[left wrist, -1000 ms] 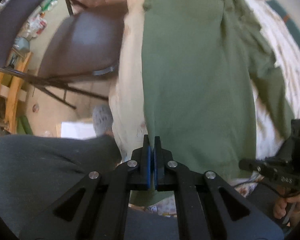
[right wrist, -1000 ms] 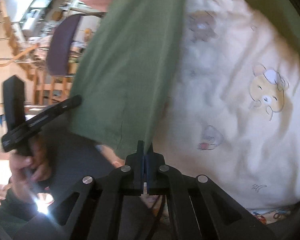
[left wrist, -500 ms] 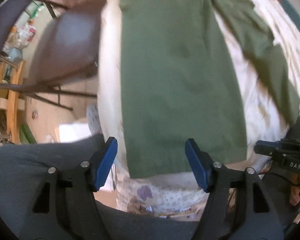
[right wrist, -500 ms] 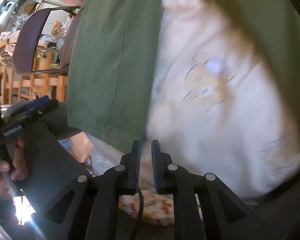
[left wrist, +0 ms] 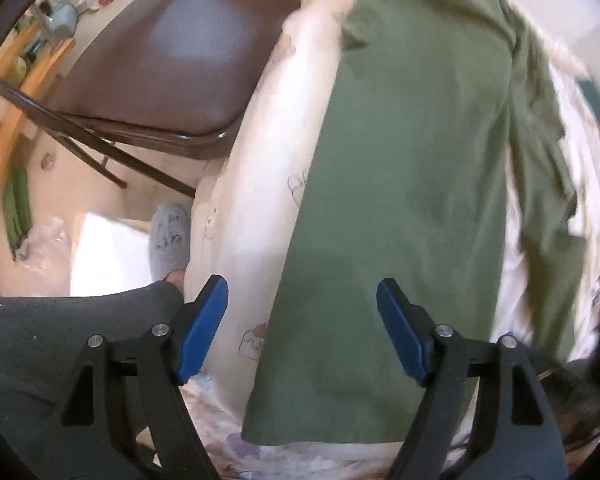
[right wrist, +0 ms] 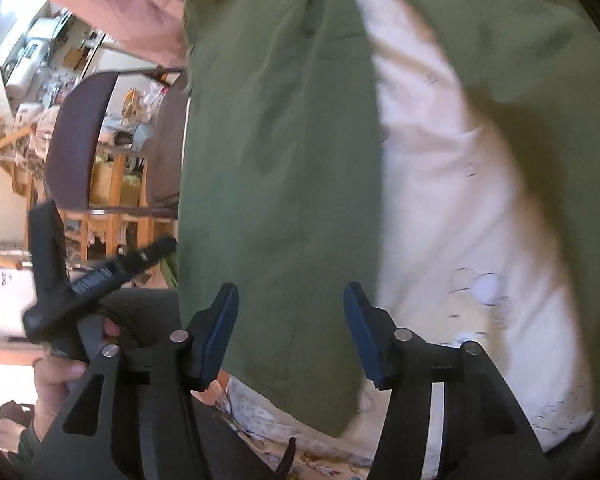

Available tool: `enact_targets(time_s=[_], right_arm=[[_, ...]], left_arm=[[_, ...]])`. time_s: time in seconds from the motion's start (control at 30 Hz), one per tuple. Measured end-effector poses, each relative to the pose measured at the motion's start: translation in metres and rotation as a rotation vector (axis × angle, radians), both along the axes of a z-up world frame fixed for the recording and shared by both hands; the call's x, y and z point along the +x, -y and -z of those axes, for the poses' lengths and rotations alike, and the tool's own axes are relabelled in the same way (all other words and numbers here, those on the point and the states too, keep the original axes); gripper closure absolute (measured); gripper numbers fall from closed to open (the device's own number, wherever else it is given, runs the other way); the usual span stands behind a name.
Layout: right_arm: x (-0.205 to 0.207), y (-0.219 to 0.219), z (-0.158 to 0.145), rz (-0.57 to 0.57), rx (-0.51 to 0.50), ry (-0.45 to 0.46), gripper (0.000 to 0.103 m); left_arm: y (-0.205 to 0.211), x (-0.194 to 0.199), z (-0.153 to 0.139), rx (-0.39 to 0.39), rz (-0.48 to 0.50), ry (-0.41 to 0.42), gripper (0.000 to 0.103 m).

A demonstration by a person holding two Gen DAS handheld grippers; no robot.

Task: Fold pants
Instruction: 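Pinch the leg hem with the left gripper while the right gripper straightens the other leg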

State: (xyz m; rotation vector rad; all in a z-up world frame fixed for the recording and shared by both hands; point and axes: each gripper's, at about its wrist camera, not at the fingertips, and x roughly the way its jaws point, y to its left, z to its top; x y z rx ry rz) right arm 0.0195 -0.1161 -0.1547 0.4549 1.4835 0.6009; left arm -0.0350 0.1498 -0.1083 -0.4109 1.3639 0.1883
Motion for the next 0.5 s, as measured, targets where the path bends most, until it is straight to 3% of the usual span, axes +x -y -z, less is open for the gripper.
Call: enact_targets(time_s=[0.1,0.17,0.27,0.3,0.4,0.5], right_arm=[[-0.007,-0.023,0.018,-0.077,-0.061,-0.04,0.048],[-0.011,-0.041,0.034,-0.132,-0.162,-0.039,0.049],[-0.017,-0.057,0.044,-0.195,-0.309,0.041,0.082],[-0.018,-0.057,0.043,-0.204,-0.311,0.07,0.101],[-0.023,-0.049,0.031,-0.199,-0.271,0.1,0.103],[-0.032,-0.034,0.0,-0.165,-0.173,0.142,0.103]], left_arm=[[-0.005,0.0,-0.003,0.007,-0.011,0.018,0.029],[-0.006,-0.001,-0.002,-0.012,-0.012,0.016,0.029],[-0.01,-0.003,-0.002,-0.028,-0.022,0.02,0.029],[-0.011,-0.003,-0.003,-0.034,-0.023,0.023,0.029],[-0.009,-0.002,-0.006,-0.045,-0.021,0.033,0.029],[-0.011,-0.002,-0.015,-0.04,-0.042,0.065,0.029]])
